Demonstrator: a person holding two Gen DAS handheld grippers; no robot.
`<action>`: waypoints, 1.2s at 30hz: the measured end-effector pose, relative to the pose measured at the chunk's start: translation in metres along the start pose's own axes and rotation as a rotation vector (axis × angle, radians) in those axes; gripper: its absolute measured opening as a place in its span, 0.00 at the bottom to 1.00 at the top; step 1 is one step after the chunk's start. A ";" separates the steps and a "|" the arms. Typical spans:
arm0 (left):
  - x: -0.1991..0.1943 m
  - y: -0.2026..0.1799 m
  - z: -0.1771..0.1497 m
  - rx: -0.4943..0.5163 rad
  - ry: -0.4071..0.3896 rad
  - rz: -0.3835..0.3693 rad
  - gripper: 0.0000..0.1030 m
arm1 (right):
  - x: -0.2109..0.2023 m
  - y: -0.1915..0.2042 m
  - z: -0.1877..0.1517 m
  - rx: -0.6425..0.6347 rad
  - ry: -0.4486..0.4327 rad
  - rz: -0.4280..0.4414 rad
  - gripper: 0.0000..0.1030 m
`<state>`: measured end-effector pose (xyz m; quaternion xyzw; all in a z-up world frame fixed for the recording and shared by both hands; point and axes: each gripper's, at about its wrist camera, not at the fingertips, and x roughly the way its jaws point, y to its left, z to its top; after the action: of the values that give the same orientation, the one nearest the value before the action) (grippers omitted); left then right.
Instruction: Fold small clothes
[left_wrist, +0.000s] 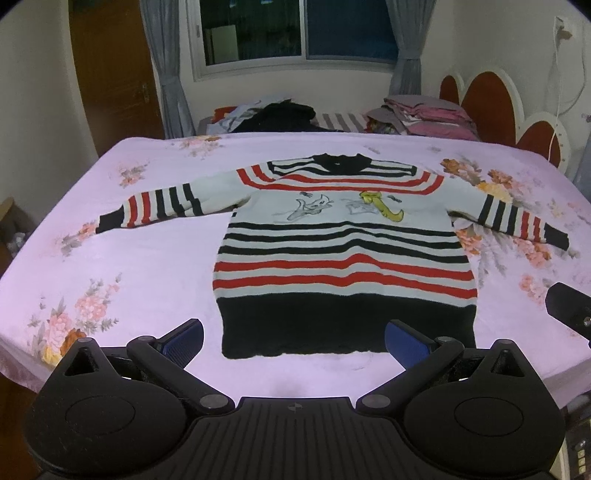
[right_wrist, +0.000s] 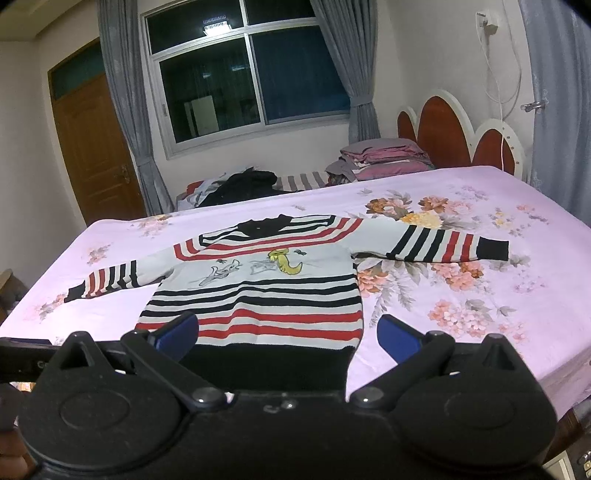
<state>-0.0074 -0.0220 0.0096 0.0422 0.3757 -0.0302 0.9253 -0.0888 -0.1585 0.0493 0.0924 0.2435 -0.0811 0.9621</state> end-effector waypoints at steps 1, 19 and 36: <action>0.000 -0.001 0.000 0.000 -0.001 0.002 1.00 | 0.000 0.000 0.000 0.001 0.001 0.001 1.00; 0.001 0.002 0.001 -0.018 0.006 0.019 1.00 | 0.001 0.000 -0.001 -0.008 0.007 -0.010 1.00; 0.008 0.006 0.001 -0.038 0.014 0.030 1.00 | 0.005 -0.003 -0.001 -0.010 0.010 -0.021 1.00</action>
<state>0.0000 -0.0168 0.0050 0.0304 0.3821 -0.0089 0.9236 -0.0853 -0.1621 0.0457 0.0851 0.2496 -0.0897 0.9604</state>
